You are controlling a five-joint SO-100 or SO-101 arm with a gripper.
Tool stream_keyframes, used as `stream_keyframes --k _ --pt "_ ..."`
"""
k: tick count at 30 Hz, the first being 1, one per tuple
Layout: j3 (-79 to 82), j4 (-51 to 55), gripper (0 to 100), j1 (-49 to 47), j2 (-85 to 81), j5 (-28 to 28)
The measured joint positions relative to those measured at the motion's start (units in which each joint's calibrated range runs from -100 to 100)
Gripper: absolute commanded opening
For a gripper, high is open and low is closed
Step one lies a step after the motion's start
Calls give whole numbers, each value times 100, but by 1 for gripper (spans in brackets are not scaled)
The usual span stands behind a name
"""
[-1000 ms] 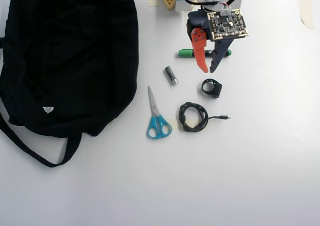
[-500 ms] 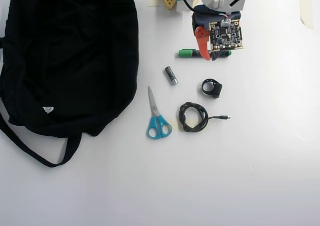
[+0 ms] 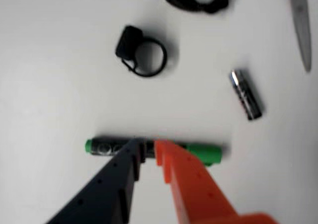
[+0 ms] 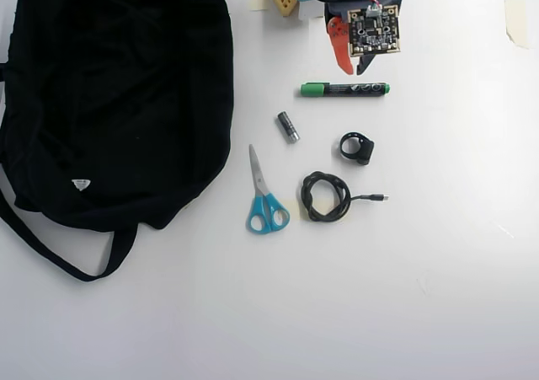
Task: Put the green marker into the black bag
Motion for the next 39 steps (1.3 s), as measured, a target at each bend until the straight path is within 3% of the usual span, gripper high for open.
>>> stream_keyframes --k 24,39 --pt "1525 0 2 -522 -573 -1402" --pt "1910 -9 2 -169 -556 -2950"
